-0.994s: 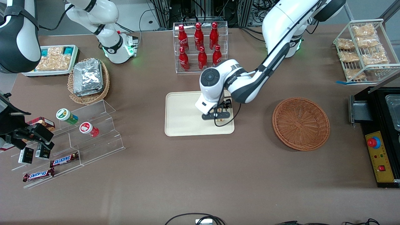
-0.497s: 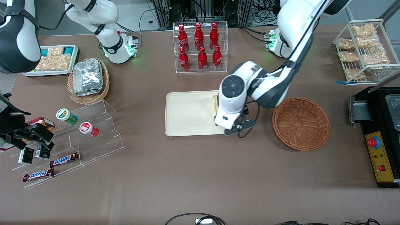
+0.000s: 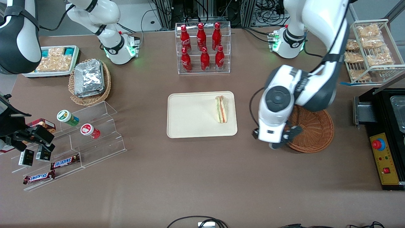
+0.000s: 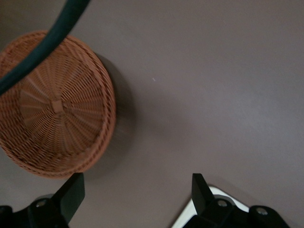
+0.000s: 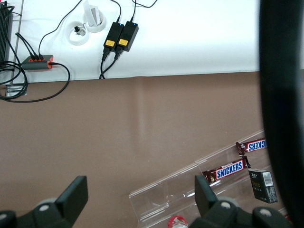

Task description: Place sandwich from basket to tray

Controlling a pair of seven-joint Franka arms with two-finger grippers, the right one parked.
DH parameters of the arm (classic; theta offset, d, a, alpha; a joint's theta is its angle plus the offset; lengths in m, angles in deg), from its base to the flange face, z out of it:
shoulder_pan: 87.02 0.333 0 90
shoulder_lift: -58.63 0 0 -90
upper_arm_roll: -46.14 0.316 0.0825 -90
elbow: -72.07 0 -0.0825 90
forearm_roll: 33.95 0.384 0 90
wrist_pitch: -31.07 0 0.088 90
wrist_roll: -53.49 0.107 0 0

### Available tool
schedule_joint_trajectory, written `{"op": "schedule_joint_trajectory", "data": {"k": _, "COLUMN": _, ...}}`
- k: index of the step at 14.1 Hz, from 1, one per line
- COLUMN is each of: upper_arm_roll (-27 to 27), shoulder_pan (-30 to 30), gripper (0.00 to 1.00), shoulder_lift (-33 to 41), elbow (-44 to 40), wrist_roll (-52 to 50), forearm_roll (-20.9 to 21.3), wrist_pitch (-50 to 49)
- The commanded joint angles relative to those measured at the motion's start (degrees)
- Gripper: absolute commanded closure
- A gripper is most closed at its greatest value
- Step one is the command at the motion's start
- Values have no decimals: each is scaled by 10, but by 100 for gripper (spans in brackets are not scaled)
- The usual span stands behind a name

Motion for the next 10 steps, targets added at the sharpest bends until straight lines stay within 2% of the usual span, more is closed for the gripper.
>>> {"op": "schedule_joint_trajectory", "data": {"k": 1, "upper_arm_roll": 54, "shoulder_pan": -7, "gripper": 1, "shoulder_lift": 30, "elbow": 6, "wrist_roll": 63, "forearm_roll": -39, "wrist_pitch": -30}}
{"op": "schedule_joint_trajectory", "data": {"k": 6, "upper_arm_roll": 148, "shoulder_pan": -7, "gripper": 1, "shoulder_lift": 72, "elbow": 7, "wrist_roll": 223, "forearm_roll": -82, "wrist_pitch": -91}}
{"op": "schedule_joint_trajectory", "data": {"k": 10, "upper_arm_roll": 197, "shoulder_pan": -7, "gripper": 1, "shoulder_lift": 102, "elbow": 7, "wrist_roll": 312, "forearm_roll": -97, "wrist_pitch": -139}}
